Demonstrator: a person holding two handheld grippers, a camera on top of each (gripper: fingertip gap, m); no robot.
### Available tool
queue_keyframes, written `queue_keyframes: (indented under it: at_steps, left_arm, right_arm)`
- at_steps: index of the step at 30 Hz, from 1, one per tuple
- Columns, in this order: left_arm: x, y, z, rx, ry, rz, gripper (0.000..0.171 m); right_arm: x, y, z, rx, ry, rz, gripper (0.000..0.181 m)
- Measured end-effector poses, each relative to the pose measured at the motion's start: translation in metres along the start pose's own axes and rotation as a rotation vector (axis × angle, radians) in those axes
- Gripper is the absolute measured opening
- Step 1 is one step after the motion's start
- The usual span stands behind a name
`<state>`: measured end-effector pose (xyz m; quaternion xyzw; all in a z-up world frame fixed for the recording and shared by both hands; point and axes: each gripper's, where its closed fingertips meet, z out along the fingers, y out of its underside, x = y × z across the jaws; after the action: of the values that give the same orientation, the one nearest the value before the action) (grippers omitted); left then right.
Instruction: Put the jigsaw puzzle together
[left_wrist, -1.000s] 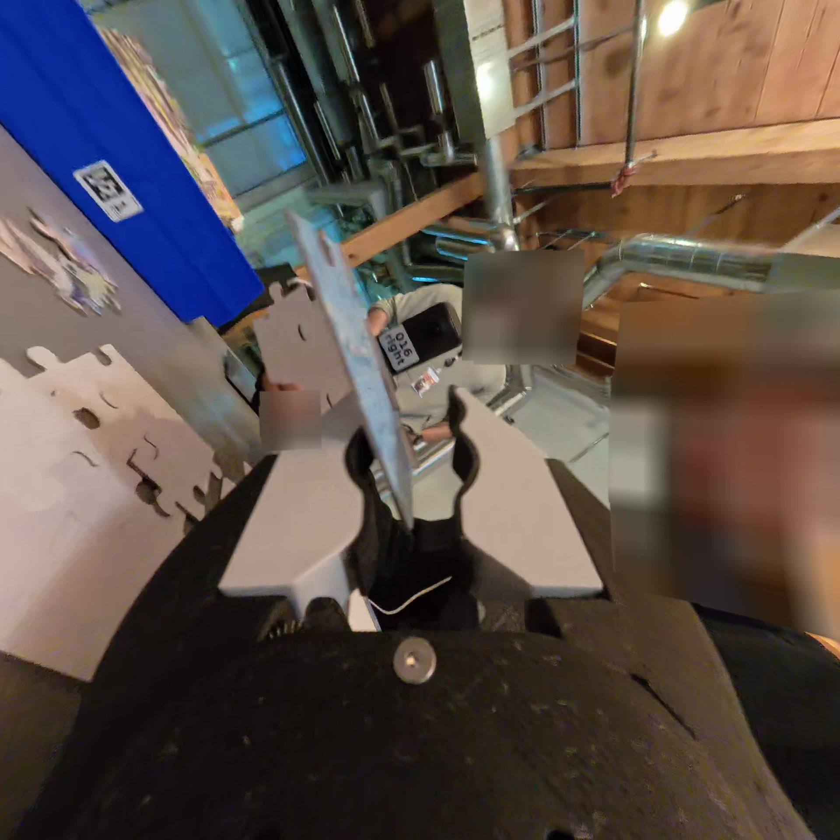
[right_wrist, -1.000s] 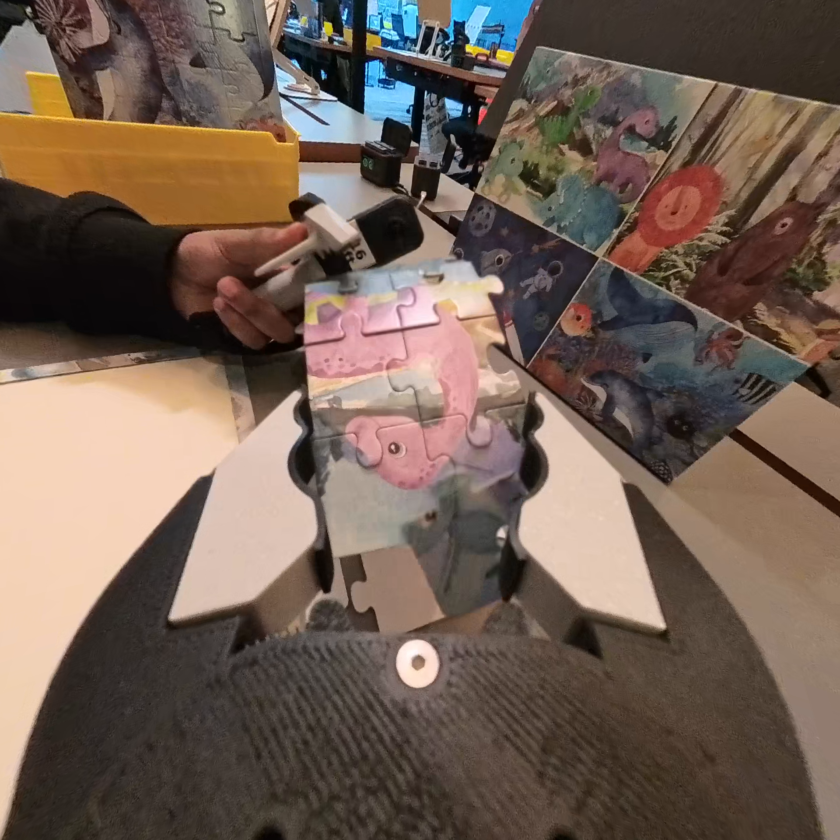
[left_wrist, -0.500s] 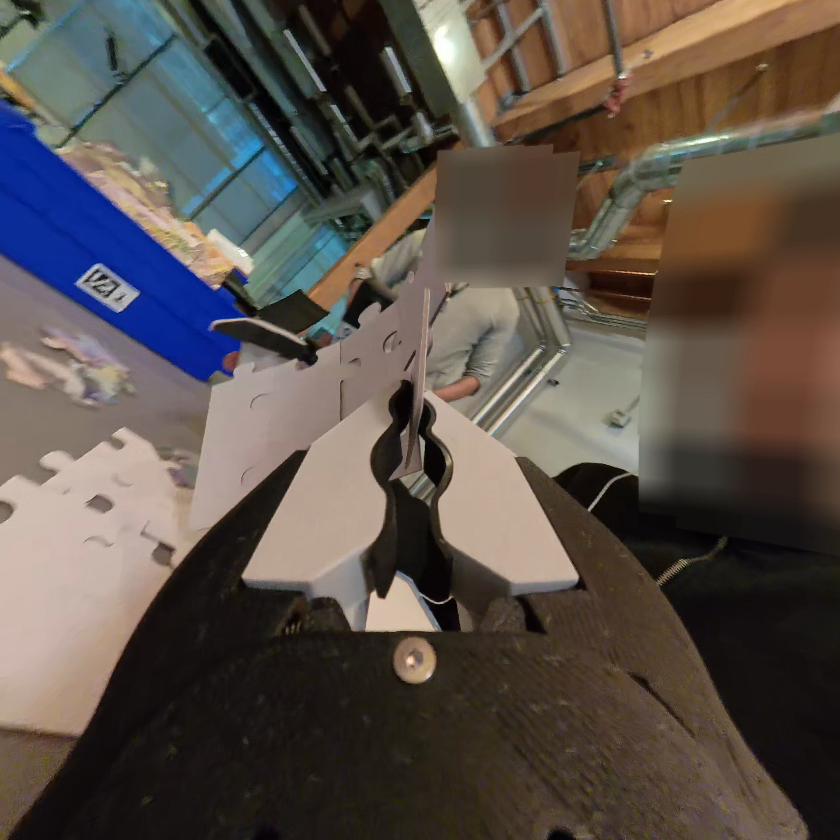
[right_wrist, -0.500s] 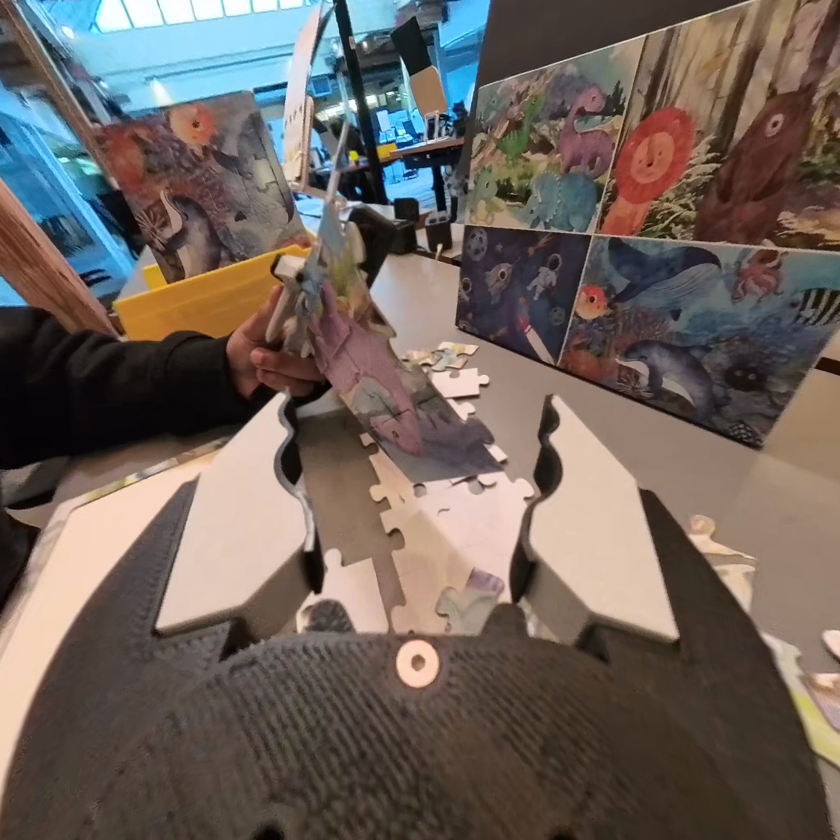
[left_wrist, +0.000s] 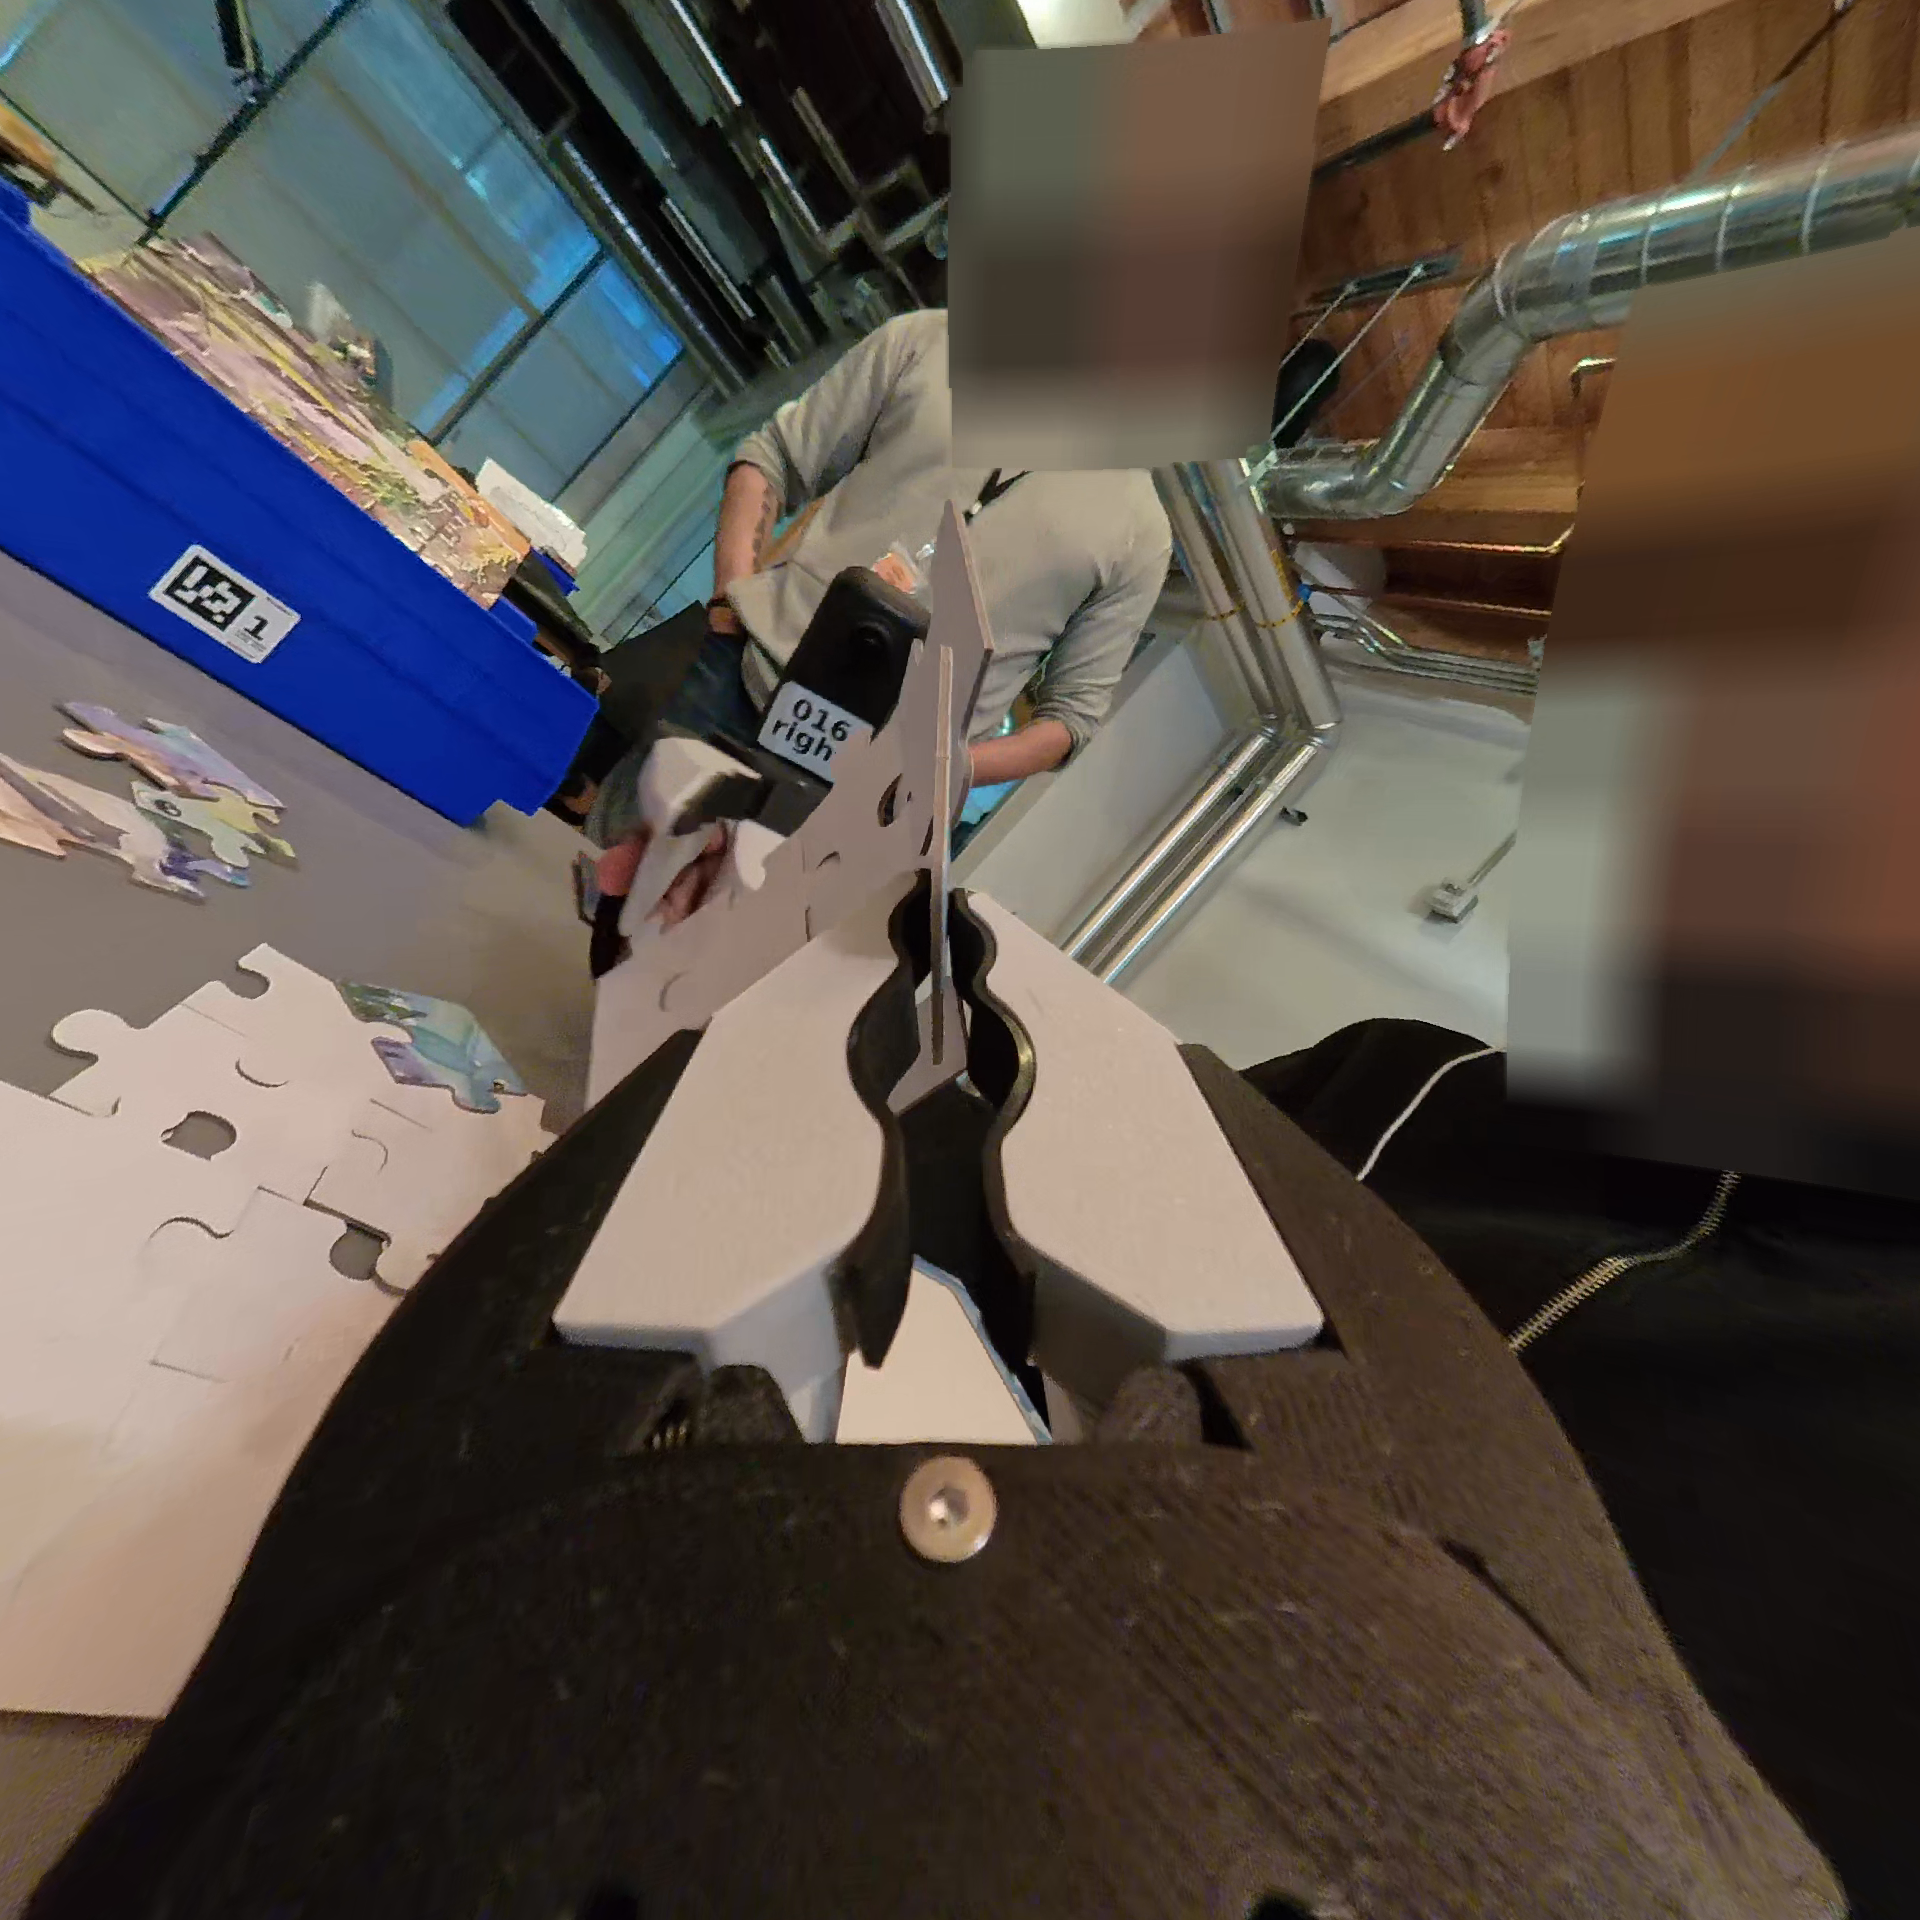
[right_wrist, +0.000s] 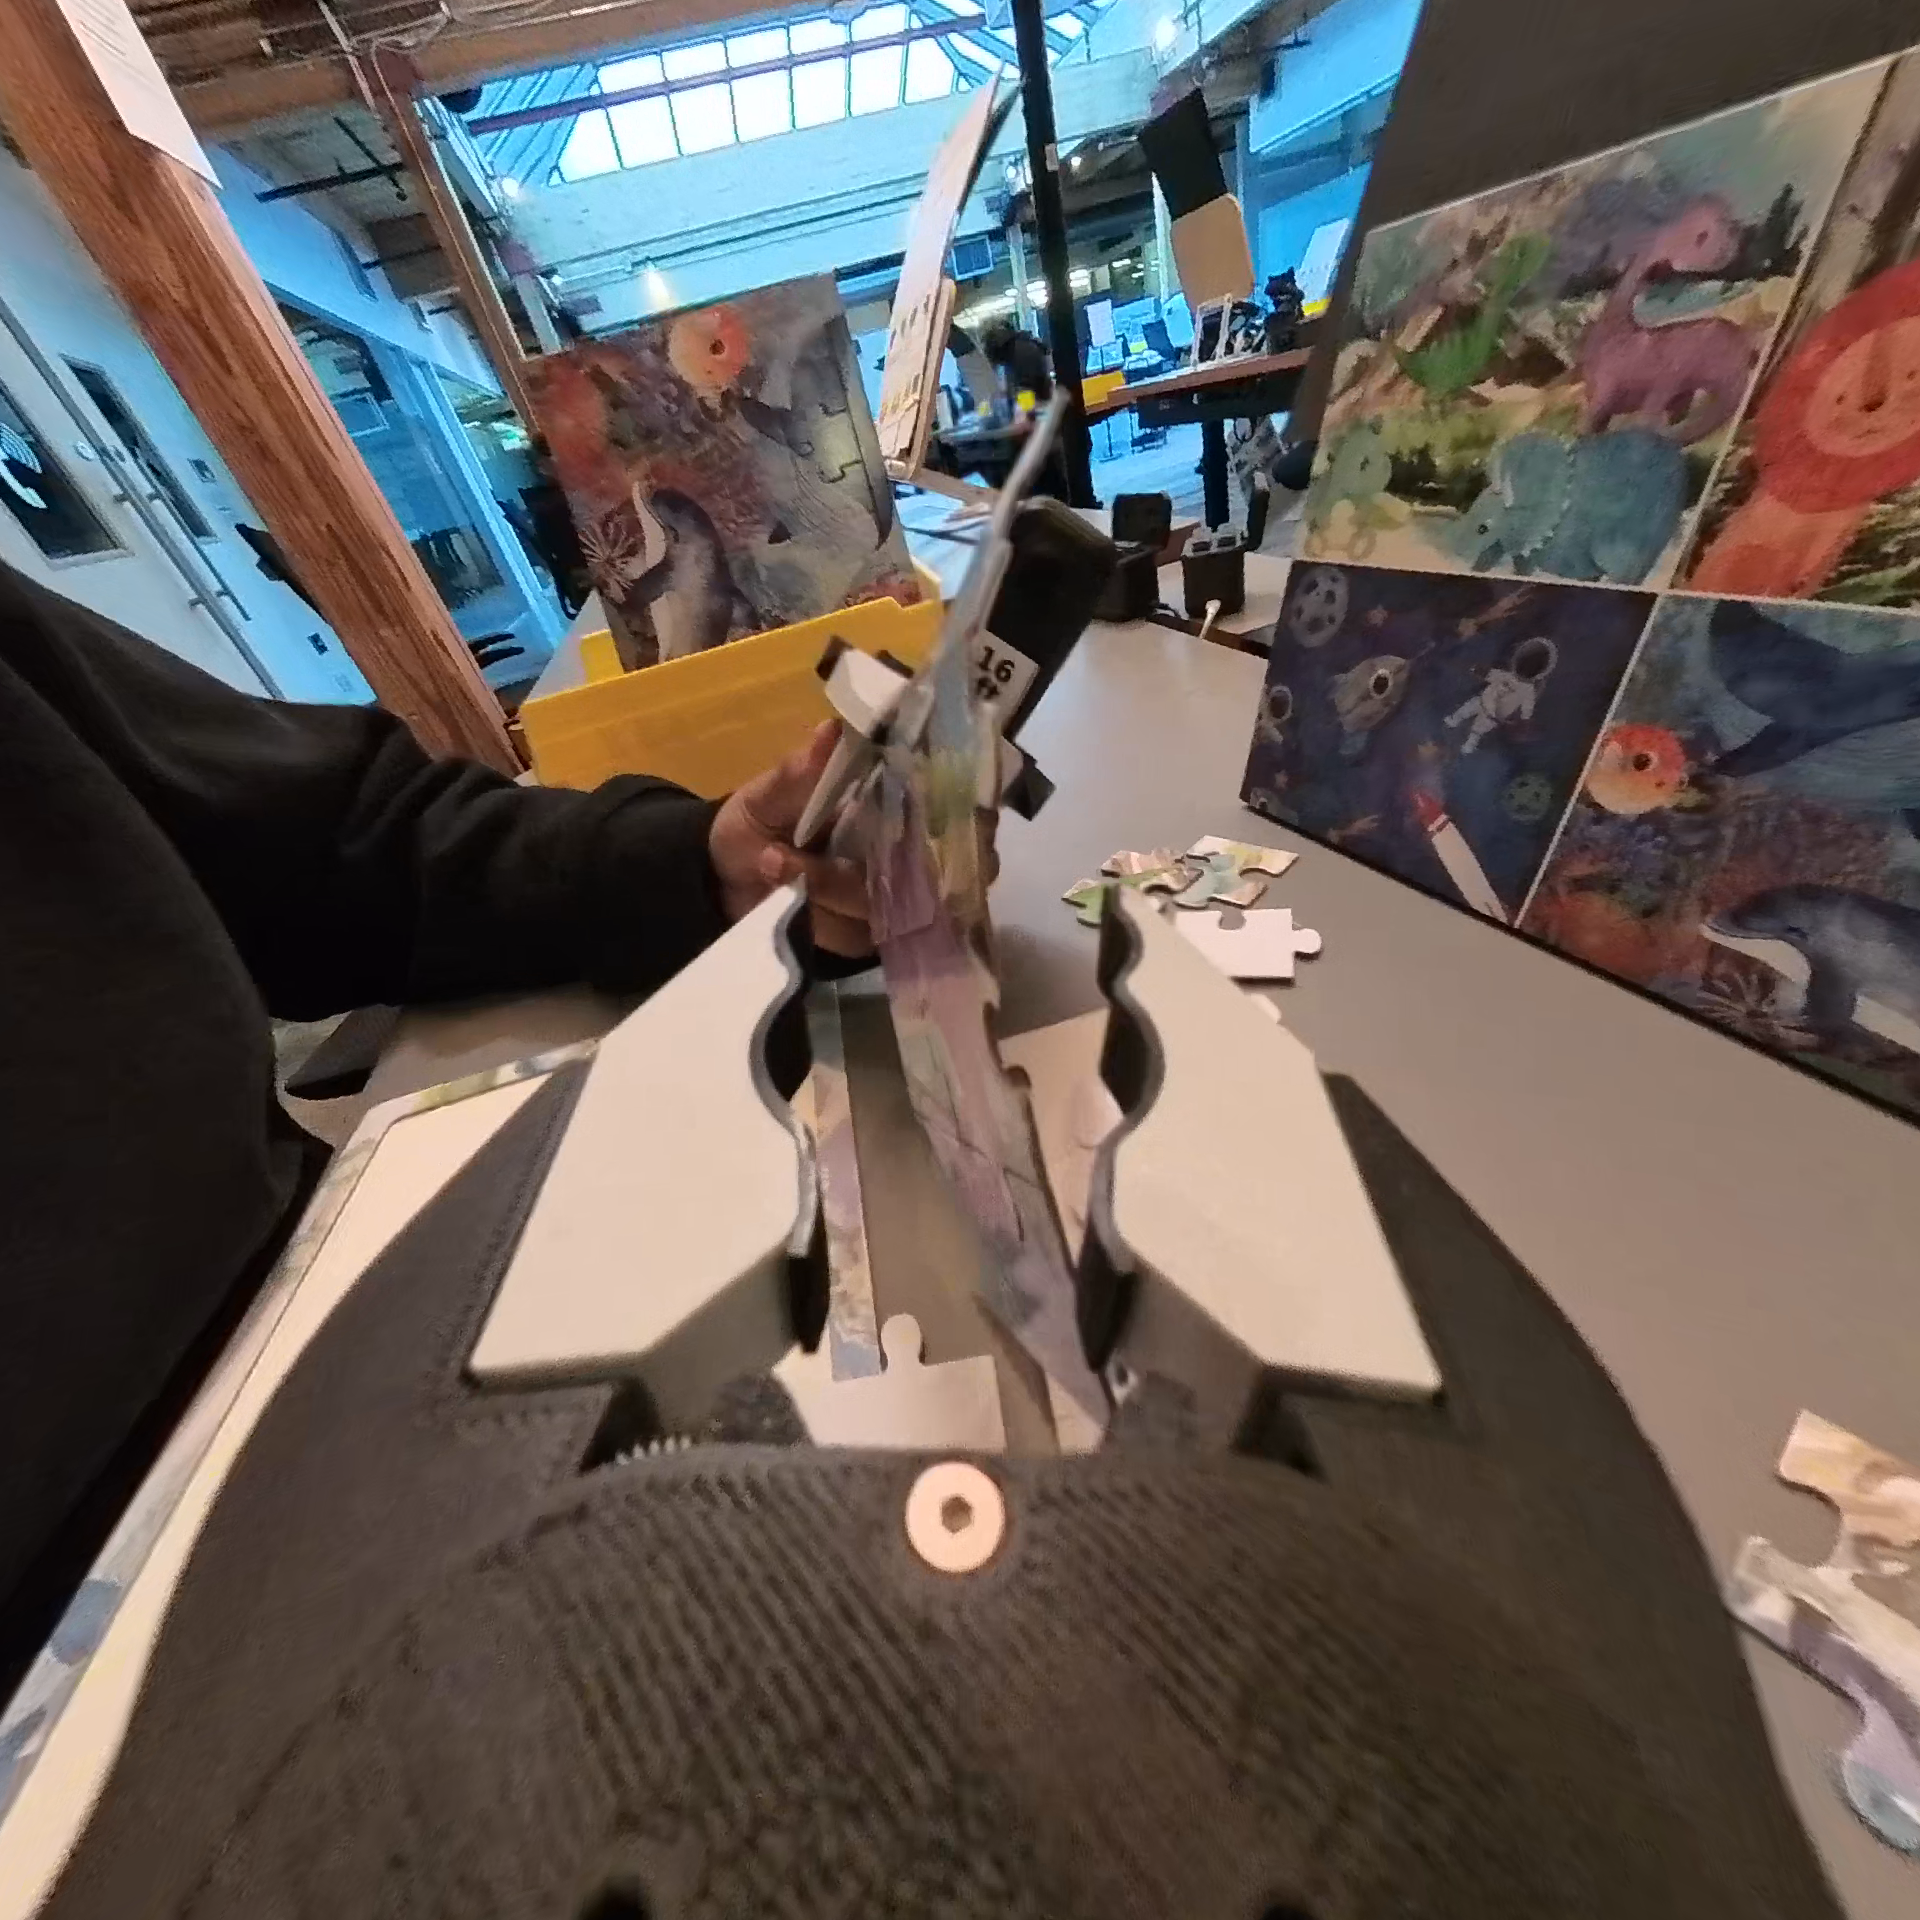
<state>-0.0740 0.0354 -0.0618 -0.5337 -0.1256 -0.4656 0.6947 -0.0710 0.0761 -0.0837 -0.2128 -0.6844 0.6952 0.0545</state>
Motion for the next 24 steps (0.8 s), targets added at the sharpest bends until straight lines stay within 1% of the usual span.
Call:
queue_keyframes:
  at_steps: [2,3,5,7,12,14,17,18,21,24]
  left_arm:
    - [-0.003,0.002,0.002,-0.016,-0.024,0.002,0.0]
    - [-0.004,0.0,0.003,-0.023,-0.038,0.005,0.0]
    - [-0.004,-0.005,0.002,-0.036,-0.081,0.038,0.0]
    - [-0.005,-0.008,0.002,-0.067,-0.142,0.102,0.0]
    - [-0.016,-0.013,0.001,-0.106,-0.335,0.281,0.0]
    - [-0.018,-0.019,0.0,-0.075,-0.386,0.331,0.0]
    - [-0.012,-0.036,-0.008,0.033,-0.359,0.282,0.0]
    - [-0.013,-0.038,-0.012,0.046,-0.355,0.259,0.0]
    - [-0.026,-0.032,-0.017,0.004,-0.369,0.182,0.0]
    - [-0.049,-0.017,-0.02,-0.068,-0.426,0.11,0.0]
  right_arm:
    - [-0.007,-0.003,0.001,-0.006,-0.037,-0.008,0.043]
    - [-0.011,-0.004,0.001,-0.015,-0.055,-0.015,0.032]
    - [-0.011,-0.006,0.002,-0.039,-0.041,-0.025,0.021]
    - [-0.013,-0.01,0.003,-0.05,-0.038,-0.036,0.004]
    - [-0.006,-0.007,0.003,-0.078,0.005,-0.026,0.002]
    - [-0.004,-0.006,0.001,-0.062,-0.002,0.005,0.0]
    - [-0.003,-0.01,-0.006,-0.005,-0.033,0.061,0.0]
    - [0.0,-0.012,-0.008,0.008,-0.025,0.07,0.0]
    - [0.008,-0.01,-0.012,0.017,0.004,0.078,0.0]
    - [0.01,-0.012,-0.014,0.039,0.004,0.098,0.0]
